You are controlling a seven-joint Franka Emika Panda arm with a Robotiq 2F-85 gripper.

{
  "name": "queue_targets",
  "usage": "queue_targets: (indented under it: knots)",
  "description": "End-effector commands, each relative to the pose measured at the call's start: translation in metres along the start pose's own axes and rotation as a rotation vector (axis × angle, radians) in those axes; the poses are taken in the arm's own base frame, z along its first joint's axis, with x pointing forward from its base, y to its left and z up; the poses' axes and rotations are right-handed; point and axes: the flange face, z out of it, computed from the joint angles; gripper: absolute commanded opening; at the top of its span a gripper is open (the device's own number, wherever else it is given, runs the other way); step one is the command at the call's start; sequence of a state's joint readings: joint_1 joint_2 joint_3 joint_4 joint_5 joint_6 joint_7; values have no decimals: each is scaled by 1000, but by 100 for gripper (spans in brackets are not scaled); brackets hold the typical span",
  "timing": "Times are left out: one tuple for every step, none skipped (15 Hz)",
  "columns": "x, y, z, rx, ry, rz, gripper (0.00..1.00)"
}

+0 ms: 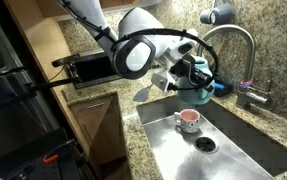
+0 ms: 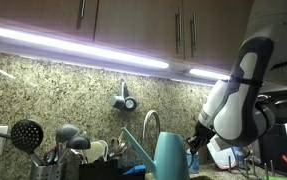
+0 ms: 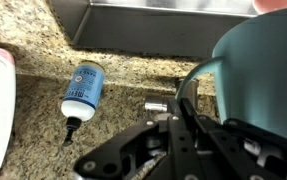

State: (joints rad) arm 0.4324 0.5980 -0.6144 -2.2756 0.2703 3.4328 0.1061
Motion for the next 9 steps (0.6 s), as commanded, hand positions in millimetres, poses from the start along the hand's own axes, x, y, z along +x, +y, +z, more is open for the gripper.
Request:
queue_targets:
  knots:
    - [0, 0, 0, 0, 0, 0, 2]
    - [-2, 0, 3, -16, -2, -2, 2]
    - [-3, -2, 7, -21, -13, -9, 2]
    - [-5, -2, 12, -29, -24, -15, 2]
    - [-7, -2, 16, -41, -32, -19, 2]
    - [-8, -1, 21, -52, -38, -25, 2]
    - [-9, 0, 24, -61, -42, -28, 2]
    - [-9, 2, 27, -71, -46, -27, 2]
    - [-9, 5, 29, -75, -52, -28, 2]
